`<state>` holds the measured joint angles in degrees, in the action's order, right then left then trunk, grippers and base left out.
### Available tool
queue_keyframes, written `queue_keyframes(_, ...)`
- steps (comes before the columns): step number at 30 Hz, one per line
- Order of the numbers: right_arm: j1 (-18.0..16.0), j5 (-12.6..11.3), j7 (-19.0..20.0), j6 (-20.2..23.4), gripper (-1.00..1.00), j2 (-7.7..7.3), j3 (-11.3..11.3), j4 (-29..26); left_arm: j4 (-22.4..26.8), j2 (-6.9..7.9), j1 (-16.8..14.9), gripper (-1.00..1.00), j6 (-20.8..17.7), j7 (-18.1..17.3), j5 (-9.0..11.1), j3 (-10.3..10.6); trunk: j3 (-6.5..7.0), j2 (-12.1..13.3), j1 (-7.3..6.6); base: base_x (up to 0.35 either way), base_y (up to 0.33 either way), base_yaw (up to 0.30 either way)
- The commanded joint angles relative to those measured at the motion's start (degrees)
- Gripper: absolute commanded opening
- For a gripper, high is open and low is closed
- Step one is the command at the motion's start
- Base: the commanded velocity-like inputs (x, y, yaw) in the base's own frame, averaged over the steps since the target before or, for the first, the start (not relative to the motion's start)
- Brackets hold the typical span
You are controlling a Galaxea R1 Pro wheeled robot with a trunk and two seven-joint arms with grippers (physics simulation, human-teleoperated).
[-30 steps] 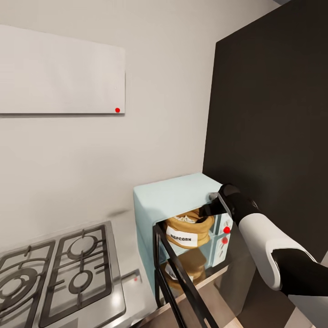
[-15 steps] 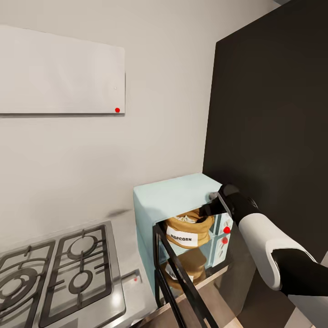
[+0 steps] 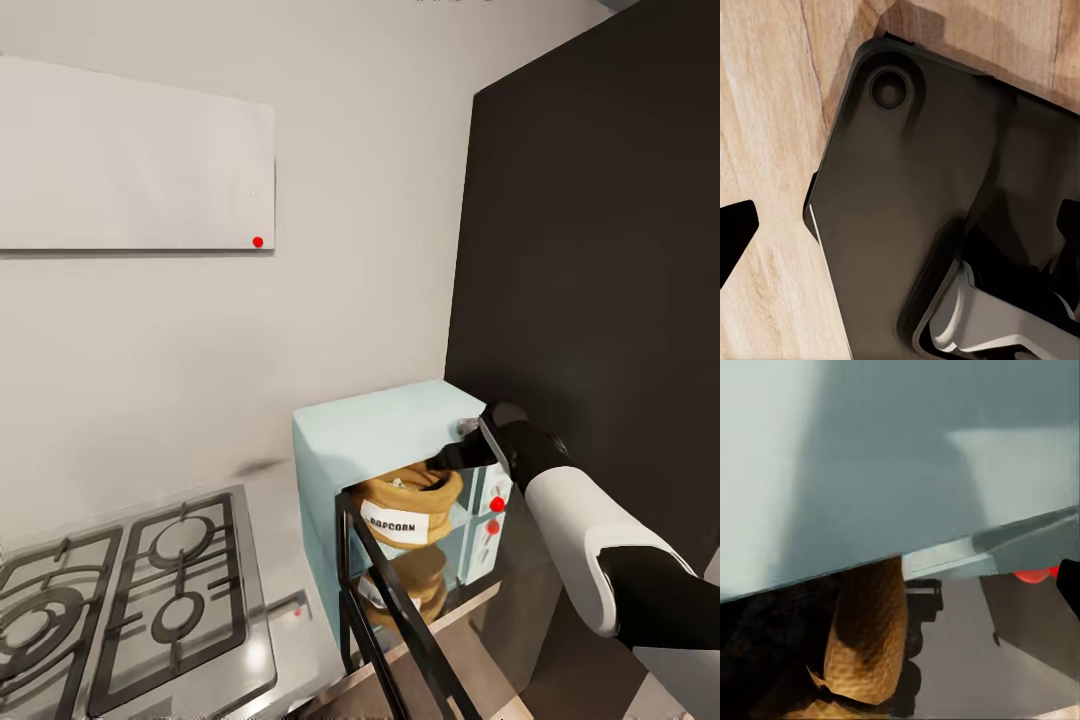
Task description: In the kitchen, take the popcorn bag from the countertop, put it into the microwave, and heat it until the popcorn is cooked so the cooked popcorn ends up inside the bag.
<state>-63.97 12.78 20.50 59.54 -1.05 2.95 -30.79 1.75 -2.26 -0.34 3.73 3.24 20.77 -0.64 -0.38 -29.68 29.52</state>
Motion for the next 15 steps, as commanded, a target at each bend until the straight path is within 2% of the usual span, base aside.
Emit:
queue_keyframes(1,0.0,0.5,0.6,-0.2,1.00,-0.01,0.3,-0.1,0.0,-0.02,0.0,1.00,0.1,0.4,0.2,-0.1,-0.04,-0.1,0.00,-0.296,0.000,0.000)
queue_keyframes(7,0.0,-0.4,3.0,-4.9,1.00,0.04,0.2,-0.6,0.0,-0.02,0.0,1.00,0.1,0.4,0.2,-0.1,-0.04,-0.1,0.00,-0.329,0.000,0.000)
queue_keyframes(12,0.0,-0.6,3.0,-5.5,1.00,-0.05,0.2,-0.8,0.0,-0.02,0.0,1.00,0.2,0.4,0.2,-0.1,-0.04,-0.1,0.00,-0.280,0.000,0.000)
queue_keyframes(14,0.0,-1.5,3.2,-7.7,1.00,-0.25,0.1,-0.9,0.0,-0.02,0.0,1.00,0.2,0.4,0.2,-0.1,-0.04,-0.1,0.00,-0.271,0.000,0.000)
queue_keyframes(15,0.0,-2.8,3.6,-9.6,1.00,-0.41,0.1,-0.9,0.0,-0.02,0.0,1.00,0.2,0.4,0.2,-0.1,-0.04,-0.1,0.00,-0.270,0.000,0.000)
